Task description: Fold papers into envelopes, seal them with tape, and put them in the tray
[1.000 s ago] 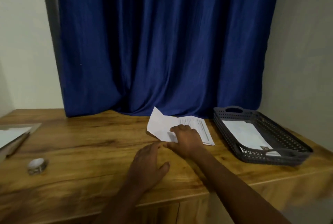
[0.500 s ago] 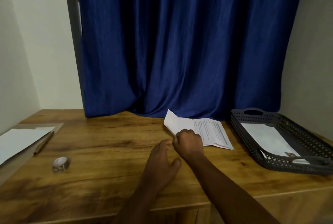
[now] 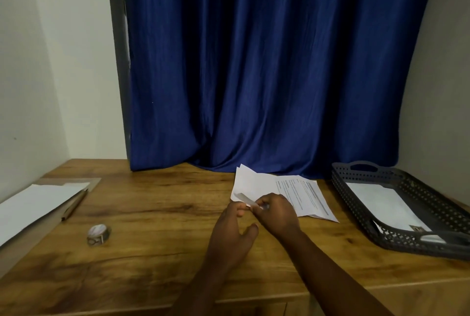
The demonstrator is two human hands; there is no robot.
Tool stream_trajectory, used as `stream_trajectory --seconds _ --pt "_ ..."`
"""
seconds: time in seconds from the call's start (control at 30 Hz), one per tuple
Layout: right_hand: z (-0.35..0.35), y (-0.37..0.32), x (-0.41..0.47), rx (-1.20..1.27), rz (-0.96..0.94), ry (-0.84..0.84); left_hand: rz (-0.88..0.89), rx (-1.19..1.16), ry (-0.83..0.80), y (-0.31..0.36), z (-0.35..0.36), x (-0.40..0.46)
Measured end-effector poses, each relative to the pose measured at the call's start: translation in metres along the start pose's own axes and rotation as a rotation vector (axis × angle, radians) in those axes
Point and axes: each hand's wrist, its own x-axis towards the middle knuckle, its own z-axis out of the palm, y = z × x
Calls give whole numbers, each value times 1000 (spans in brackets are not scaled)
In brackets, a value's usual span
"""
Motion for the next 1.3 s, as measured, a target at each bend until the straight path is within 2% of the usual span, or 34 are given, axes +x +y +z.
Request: stream_trajectory --seconds 0.1,0.2,0.3,0.4,0.53,0.63,0.77,0.87,0.97,1.03,1.17,1.23,1.3 --pt "0 1 -8 32 -2 -19 -11 -39 21 -1 0 0" --pt "1 4 -14 -28 -27 34 -48 -135 56 0 -3 0" --pt "-10 -6 -32 -131 -126 114 -109 -310 160 3 -11 -2" --pt "-25 -22 -68 -102 -264 154 -169 -435 285 4 -31 -8" --pt "-24 -36 -124 -11 -350 34 -273 -478 405 -5 -70 -21" --pt "-15 -45 -152 4 -388 -113 -275 -413 408 -13 -104 -31" --pt "-12 -72 -173 66 -446 -305 -248 -192 312 -18 -146 -38" --pt "-8 -97 -180 74 -493 -395 -154 41 124 -15 -159 -39" --pt "-12 -121 -180 127 -481 -417 -21 266 -81 -20 -158 -41" --pt "-19 -129 -174 197 -417 -376 4 467 -170 -25 -154 -44" --pt "-27 -133 -144 165 -316 -80 -29 818 -349 -21 -144 -48" --pt "-22 -138 -128 126 -295 -57 -11 941 -455 -18 -137 -45" --pt "-9 -143 -116 73 -283 -127 9 1030 -557 -16 -130 -44"
